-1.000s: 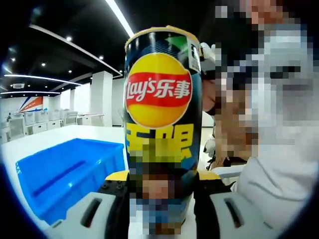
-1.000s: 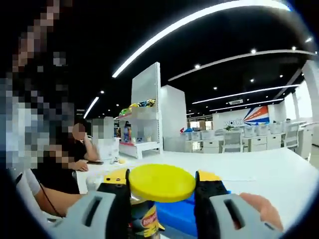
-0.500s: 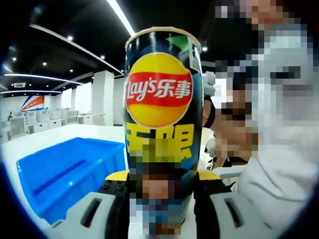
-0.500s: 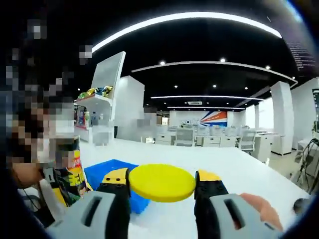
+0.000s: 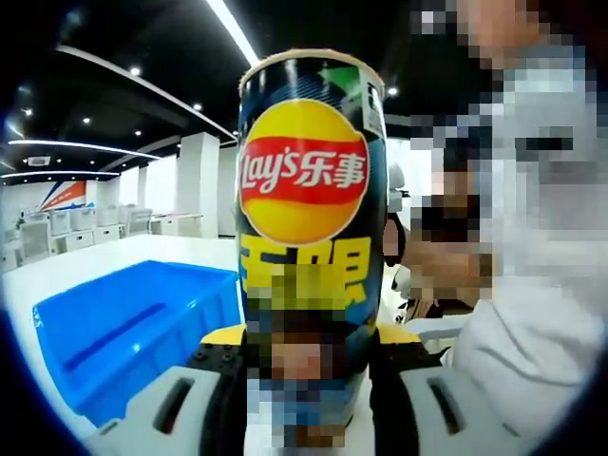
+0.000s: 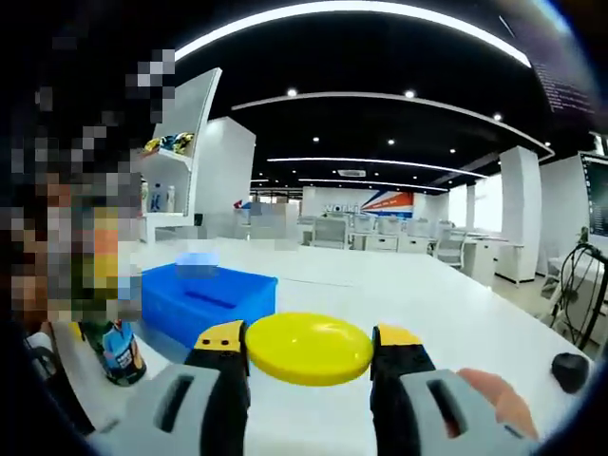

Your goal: Open the lid of the chip container on the table, take out the chips, place them into the box in front of the container, and close the lid

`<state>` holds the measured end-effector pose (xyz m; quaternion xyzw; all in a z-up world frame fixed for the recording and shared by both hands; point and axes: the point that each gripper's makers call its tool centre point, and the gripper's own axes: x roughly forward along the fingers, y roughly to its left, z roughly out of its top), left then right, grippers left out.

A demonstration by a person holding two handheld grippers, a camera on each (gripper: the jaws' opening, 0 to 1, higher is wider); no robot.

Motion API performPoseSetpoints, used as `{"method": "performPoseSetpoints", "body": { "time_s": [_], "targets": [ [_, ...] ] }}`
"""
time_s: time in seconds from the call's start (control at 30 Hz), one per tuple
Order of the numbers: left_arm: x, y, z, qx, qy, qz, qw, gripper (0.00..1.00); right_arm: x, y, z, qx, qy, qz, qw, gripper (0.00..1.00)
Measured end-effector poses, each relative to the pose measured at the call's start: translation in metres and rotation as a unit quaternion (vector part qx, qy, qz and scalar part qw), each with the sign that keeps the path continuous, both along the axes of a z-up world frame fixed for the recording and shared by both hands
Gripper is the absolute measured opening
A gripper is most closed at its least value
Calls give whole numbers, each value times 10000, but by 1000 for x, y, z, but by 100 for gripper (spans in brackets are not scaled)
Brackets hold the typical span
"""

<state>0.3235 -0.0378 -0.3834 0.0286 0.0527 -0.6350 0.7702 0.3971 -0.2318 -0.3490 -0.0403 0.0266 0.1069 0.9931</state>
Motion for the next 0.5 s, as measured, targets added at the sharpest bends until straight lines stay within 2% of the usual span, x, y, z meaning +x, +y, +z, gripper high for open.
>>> {"method": "performPoseSetpoints", "body": {
  "time_s": [0.5],
  "targets": [
    [0,0,-1,25,20,13,10000,49,3,-4,-6,-96,-5,-76,9999,49]
  ]
}}
